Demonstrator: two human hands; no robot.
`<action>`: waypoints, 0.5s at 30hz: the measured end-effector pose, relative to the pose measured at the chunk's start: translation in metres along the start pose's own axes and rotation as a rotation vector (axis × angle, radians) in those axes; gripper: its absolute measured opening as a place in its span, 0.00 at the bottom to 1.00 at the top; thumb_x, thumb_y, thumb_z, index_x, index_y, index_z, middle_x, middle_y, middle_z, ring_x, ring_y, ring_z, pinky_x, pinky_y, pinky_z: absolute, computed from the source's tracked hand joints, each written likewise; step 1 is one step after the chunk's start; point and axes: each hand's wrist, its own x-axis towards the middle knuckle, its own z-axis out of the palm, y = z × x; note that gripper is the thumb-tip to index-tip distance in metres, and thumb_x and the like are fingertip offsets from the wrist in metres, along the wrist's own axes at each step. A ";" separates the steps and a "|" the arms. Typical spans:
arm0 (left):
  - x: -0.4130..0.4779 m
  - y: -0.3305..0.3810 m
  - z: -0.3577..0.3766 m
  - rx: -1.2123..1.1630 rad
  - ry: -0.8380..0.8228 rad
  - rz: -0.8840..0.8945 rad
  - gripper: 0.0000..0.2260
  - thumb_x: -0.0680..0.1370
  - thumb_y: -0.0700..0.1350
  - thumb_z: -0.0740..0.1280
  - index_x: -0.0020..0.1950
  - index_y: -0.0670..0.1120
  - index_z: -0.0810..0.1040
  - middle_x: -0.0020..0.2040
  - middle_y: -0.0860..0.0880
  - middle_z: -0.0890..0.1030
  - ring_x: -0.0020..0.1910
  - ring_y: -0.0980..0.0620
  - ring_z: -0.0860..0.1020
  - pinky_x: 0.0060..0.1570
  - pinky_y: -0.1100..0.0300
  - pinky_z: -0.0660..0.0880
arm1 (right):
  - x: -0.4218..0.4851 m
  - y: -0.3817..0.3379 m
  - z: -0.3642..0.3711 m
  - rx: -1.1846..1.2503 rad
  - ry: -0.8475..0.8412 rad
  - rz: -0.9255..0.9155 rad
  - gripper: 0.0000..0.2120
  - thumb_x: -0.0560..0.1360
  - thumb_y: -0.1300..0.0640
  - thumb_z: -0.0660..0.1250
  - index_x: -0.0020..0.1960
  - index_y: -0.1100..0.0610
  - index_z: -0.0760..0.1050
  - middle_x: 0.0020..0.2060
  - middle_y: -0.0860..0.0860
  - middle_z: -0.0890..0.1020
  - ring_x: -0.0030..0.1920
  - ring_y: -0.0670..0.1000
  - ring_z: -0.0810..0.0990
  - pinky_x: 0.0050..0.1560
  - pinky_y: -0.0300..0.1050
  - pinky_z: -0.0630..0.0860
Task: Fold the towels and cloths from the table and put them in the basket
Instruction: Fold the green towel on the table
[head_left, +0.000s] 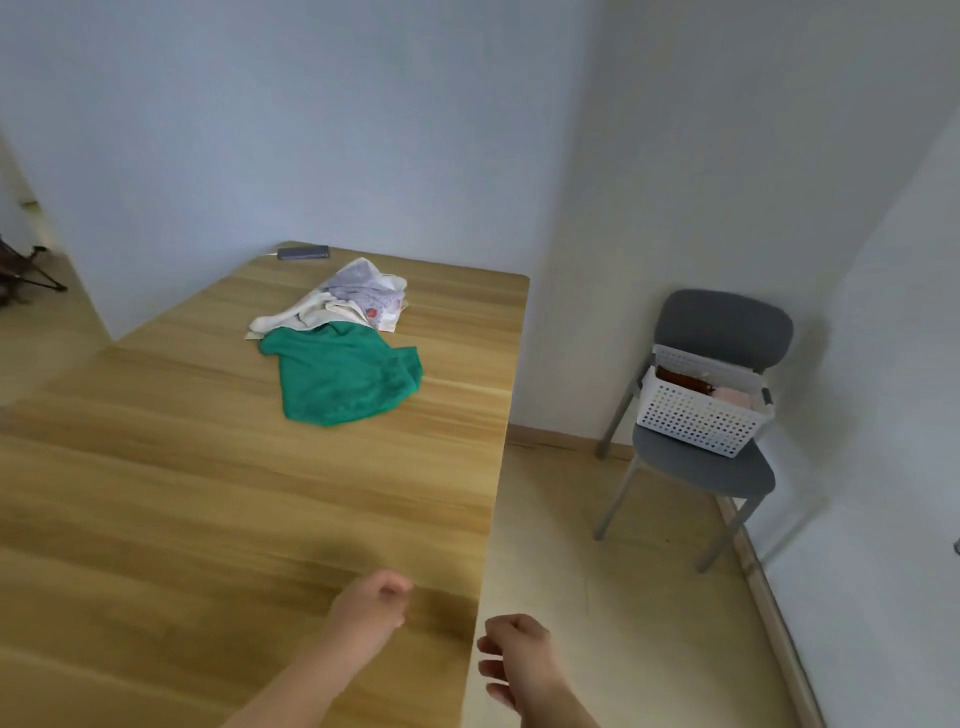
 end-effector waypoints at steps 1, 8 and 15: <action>0.009 -0.003 -0.011 0.000 0.006 0.008 0.08 0.78 0.40 0.60 0.46 0.52 0.76 0.45 0.50 0.81 0.45 0.51 0.81 0.38 0.63 0.71 | 0.005 -0.002 0.011 -0.008 0.016 -0.012 0.05 0.75 0.62 0.61 0.41 0.58 0.74 0.36 0.53 0.77 0.33 0.51 0.73 0.33 0.39 0.68; 0.114 -0.008 -0.121 0.206 0.038 0.137 0.09 0.78 0.41 0.61 0.45 0.54 0.75 0.48 0.51 0.79 0.49 0.51 0.79 0.45 0.62 0.72 | 0.078 -0.041 0.124 -0.061 0.110 -0.033 0.07 0.74 0.65 0.61 0.39 0.57 0.72 0.28 0.52 0.74 0.27 0.50 0.70 0.26 0.37 0.63; 0.240 0.012 -0.214 0.692 0.106 0.414 0.14 0.79 0.39 0.60 0.63 0.50 0.73 0.67 0.52 0.71 0.62 0.54 0.72 0.57 0.62 0.72 | 0.148 -0.091 0.214 -0.169 0.162 -0.009 0.08 0.71 0.57 0.68 0.44 0.53 0.69 0.38 0.50 0.75 0.35 0.49 0.72 0.36 0.39 0.67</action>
